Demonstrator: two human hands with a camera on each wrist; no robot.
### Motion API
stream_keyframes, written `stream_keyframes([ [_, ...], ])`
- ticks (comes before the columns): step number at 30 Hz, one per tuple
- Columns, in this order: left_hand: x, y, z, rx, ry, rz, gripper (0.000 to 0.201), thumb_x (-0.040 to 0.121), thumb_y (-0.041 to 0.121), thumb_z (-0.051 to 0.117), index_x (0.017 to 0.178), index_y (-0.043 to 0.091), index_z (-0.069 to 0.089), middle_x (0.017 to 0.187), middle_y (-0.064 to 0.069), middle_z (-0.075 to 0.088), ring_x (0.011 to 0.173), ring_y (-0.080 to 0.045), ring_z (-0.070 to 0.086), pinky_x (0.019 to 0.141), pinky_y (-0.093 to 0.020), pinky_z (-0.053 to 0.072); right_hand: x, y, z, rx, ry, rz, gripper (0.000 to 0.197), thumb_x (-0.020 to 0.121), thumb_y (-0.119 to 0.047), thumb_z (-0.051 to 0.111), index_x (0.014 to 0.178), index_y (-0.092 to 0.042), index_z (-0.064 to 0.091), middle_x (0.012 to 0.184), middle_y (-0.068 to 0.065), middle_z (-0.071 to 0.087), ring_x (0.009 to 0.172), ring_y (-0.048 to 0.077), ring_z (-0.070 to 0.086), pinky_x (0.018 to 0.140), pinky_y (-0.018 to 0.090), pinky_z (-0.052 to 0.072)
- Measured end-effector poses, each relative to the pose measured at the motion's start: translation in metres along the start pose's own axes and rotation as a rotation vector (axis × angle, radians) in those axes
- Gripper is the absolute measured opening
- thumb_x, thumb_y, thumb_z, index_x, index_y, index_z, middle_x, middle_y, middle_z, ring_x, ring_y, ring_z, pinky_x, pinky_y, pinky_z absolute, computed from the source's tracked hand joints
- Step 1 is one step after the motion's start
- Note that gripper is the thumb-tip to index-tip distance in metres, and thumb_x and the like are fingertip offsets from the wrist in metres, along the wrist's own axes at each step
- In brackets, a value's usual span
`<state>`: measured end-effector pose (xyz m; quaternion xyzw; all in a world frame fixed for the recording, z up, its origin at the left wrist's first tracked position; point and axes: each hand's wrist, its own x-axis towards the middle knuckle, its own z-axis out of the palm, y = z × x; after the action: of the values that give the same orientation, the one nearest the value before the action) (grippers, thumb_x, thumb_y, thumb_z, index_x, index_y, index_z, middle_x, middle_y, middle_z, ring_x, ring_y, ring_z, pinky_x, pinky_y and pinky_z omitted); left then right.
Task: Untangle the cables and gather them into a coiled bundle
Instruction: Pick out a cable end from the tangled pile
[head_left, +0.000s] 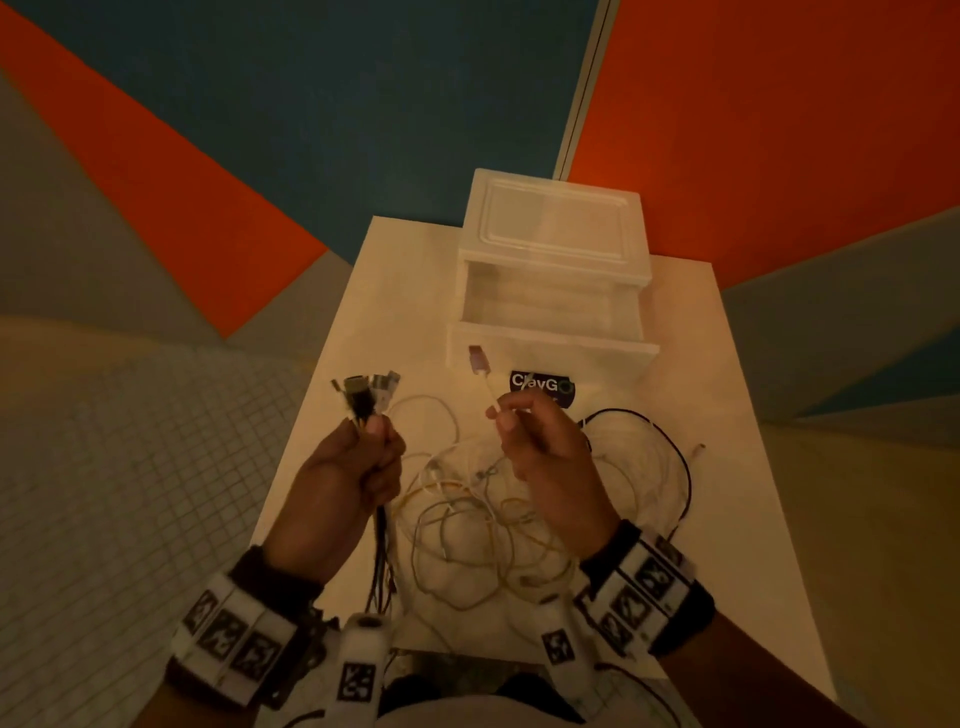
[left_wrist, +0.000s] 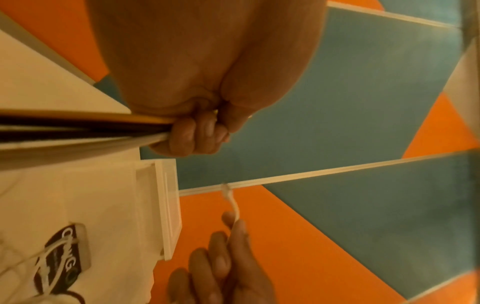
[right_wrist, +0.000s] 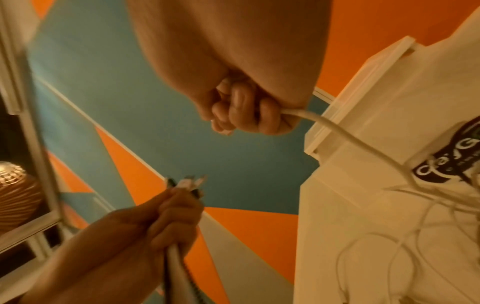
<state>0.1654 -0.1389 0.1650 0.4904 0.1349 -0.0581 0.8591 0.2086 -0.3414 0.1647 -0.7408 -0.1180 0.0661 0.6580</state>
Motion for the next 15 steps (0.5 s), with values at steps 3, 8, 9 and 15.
stream_keyframes([
  [3, 0.004, -0.007, 0.019, 0.017, -0.008, -0.022, 0.009, 0.089, 0.019, 0.047, 0.088, 0.010, 0.049, 0.069, -0.001, 0.043, 0.052, -0.009, 0.031, 0.048, -0.021, 0.028, -0.012, -0.008, 0.010, -0.078, -0.032, -0.089, 0.012, 0.098, -0.026, 0.051, 0.097, -0.015, 0.058, 0.063, -0.001, 0.050, 0.056, 0.017, 0.042, 0.053, 0.029, 0.038],
  [8, -0.001, -0.012, 0.041, 0.043, -0.024, -0.034, 0.018, 0.094, 0.024, 0.046, 0.094, 0.008, 0.054, 0.069, -0.001, 0.042, 0.057, -0.011, 0.033, 0.054, -0.026, 0.031, -0.020, -0.009, 0.025, -0.201, -0.031, -0.100, 0.011, 0.098, -0.028, 0.052, 0.094, -0.020, 0.058, 0.068, 0.005, 0.061, 0.060, 0.022, 0.057, 0.057, 0.043, 0.049],
  [9, -0.002, -0.012, 0.043, 0.064, -0.021, -0.028, 0.020, 0.094, 0.026, 0.048, 0.095, 0.007, 0.055, 0.069, -0.004, 0.041, 0.059, -0.014, 0.033, 0.056, -0.027, 0.031, -0.021, -0.010, 0.027, -0.214, -0.035, -0.095, 0.012, 0.098, -0.029, 0.051, 0.093, -0.020, 0.057, 0.071, 0.003, 0.064, 0.062, 0.021, 0.061, 0.059, 0.045, 0.051],
  [15, -0.008, -0.015, 0.044, 0.128, -0.014, -0.031, 0.040, 0.092, 0.032, 0.057, 0.109, -0.005, 0.054, 0.097, -0.019, 0.052, 0.092, -0.032, 0.046, 0.084, -0.048, 0.038, -0.023, -0.011, 0.026, -0.433, -0.056, -0.179, 0.018, 0.097, -0.029, 0.052, 0.081, -0.020, 0.052, 0.060, -0.011, 0.052, 0.054, 0.008, 0.052, 0.050, 0.024, 0.043],
])
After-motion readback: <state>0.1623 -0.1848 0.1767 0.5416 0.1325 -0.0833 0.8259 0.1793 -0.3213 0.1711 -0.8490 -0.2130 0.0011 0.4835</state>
